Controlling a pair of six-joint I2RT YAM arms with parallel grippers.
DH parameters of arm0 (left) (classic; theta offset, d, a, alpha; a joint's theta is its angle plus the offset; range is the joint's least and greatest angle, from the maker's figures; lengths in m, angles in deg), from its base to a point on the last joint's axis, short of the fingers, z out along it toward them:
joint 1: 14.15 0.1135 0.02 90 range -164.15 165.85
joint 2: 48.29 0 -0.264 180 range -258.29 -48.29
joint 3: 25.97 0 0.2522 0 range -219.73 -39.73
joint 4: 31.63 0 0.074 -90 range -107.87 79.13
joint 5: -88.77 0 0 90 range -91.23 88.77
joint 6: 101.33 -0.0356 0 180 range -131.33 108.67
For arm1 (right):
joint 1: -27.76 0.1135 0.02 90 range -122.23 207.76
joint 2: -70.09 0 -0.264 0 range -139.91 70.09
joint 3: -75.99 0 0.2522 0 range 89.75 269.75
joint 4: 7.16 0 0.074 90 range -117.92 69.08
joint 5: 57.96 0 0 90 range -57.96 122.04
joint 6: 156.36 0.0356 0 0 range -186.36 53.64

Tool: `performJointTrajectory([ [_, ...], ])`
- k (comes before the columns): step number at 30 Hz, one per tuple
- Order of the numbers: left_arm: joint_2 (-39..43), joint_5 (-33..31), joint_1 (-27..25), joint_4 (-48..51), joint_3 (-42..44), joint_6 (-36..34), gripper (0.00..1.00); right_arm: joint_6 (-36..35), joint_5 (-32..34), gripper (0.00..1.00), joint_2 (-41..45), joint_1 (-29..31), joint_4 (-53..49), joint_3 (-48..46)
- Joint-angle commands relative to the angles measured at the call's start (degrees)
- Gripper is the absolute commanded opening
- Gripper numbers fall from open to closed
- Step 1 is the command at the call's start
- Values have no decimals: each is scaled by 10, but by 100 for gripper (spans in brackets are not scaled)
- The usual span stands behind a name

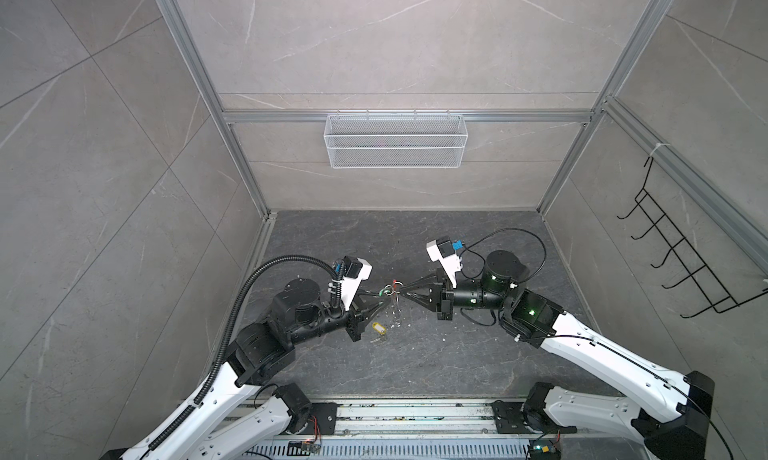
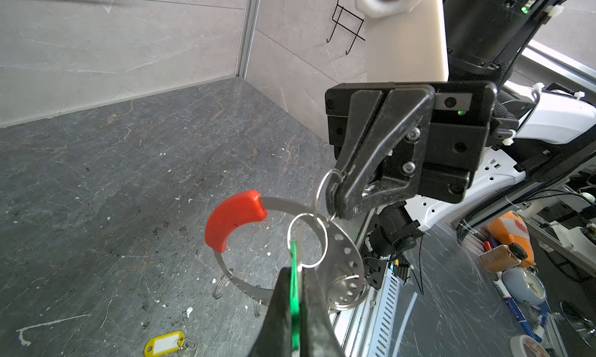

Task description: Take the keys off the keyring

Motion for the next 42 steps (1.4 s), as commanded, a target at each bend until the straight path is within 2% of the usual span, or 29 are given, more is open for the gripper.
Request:
performJointTrajectory([
  [1,18,-65,12,24,-25,-4,0,-21,-16,0,31,-6,-6,30],
  [8,18,-68,12,36,-36,-6,0,-46,-33,0,30,-6,-32,41],
  [15,16,-66,11,53,-55,-10,0,-106,-28,0,26,-6,-115,76],
  [23,-6,-13,11,73,-87,-20,0,-118,-52,1,10,-6,-122,81],
  [25,-14,9,11,83,-98,-27,0,-120,-64,19,8,-6,-111,76],
  [26,-15,20,11,84,-100,-29,0,-121,-67,25,8,-6,-104,73],
  [29,-18,56,12,91,-107,-40,0,-126,-79,36,8,-6,-87,69],
  [38,-44,162,11,112,-134,-56,0,-169,-91,40,13,-6,-99,74],
  [42,-47,175,11,115,-143,-58,0,-179,-115,40,7,-6,-115,79],
])
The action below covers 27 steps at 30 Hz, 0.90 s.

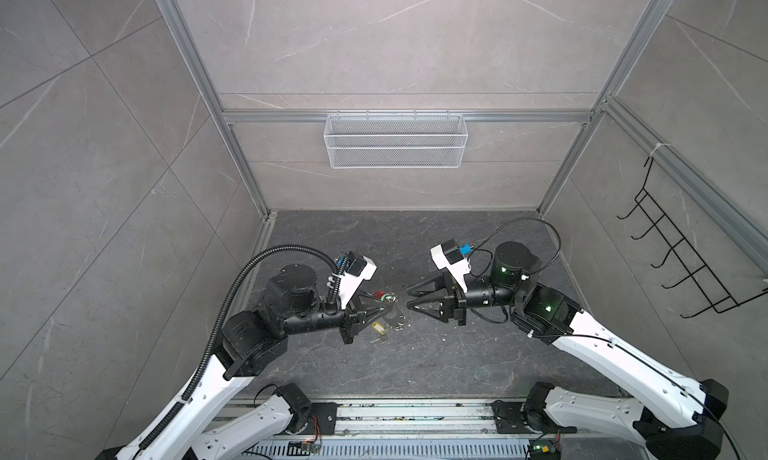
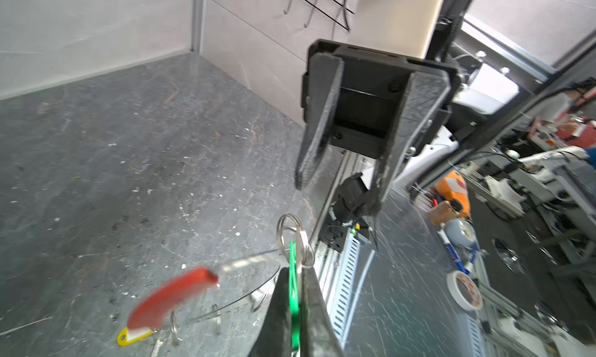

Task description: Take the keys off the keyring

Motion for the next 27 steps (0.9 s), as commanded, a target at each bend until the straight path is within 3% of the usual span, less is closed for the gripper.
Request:
performJointTrajectory([
  [1,1,45,1,-5,-29,-18,0,-20,-36,41,-4,-1,-7,11],
  [10,-1,62,1,-9,-35,-15,0,-16,-54,41,-17,4,1,16],
  [21,-8,68,1,-12,-34,-11,0,-7,-49,33,-26,18,14,24],
  [27,-6,81,1,-15,-33,-8,0,-21,-19,38,-32,20,-5,32],
])
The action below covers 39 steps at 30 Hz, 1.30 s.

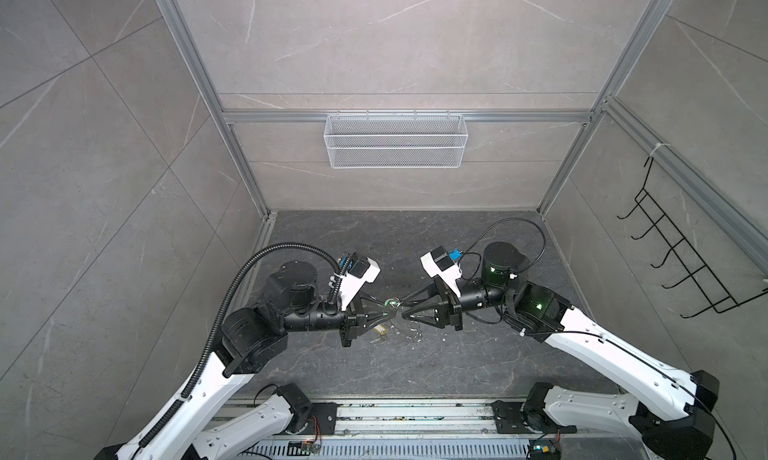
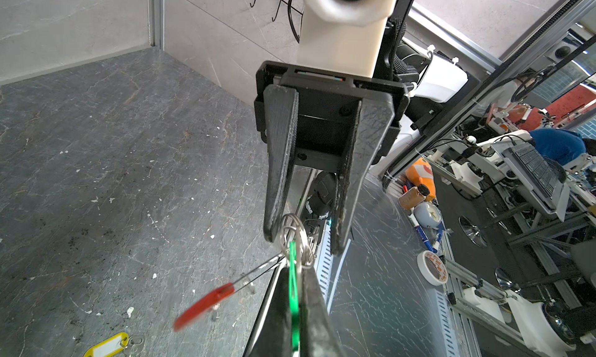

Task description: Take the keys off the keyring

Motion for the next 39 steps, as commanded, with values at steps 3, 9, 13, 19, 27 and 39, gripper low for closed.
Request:
performJointTrajectory([
  [3,7,23,2,-21,-17,-5,0,-15,12,33,-11,3,-4,27],
  [9,10,4,1,-22,-15,-1,0,-12,6,15,-11,4,-5,32],
  [13,14,-14,1,-24,-15,3,0,-11,9,9,-10,6,-7,30],
  [19,21,-45,1,-31,-15,11,0,-8,18,2,-9,13,-8,27],
  [27,50,-122,1,-28,-12,18,0,0,91,0,-4,29,-33,32],
  [39,61,-200,2,-13,4,41,0,-15,230,0,4,60,-64,44],
])
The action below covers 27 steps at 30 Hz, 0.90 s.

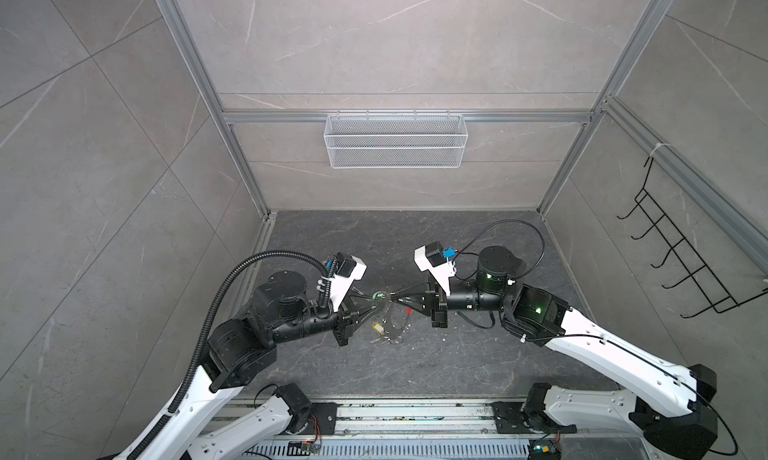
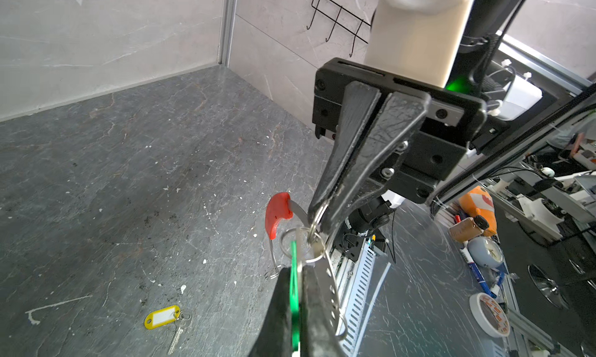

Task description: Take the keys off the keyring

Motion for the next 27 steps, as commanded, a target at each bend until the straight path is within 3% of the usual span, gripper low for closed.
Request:
performJointTrajectory([
  [1,17,-57,5,-24,-6,21,0,-7,55,0,11,7,-51,16],
  [9,19,-52,5,-20,12,35,0,-15,106,0,12,25,-41,15],
  [27,27,-22,5,-73,65,39,0,19,110,0,1,30,21,8],
])
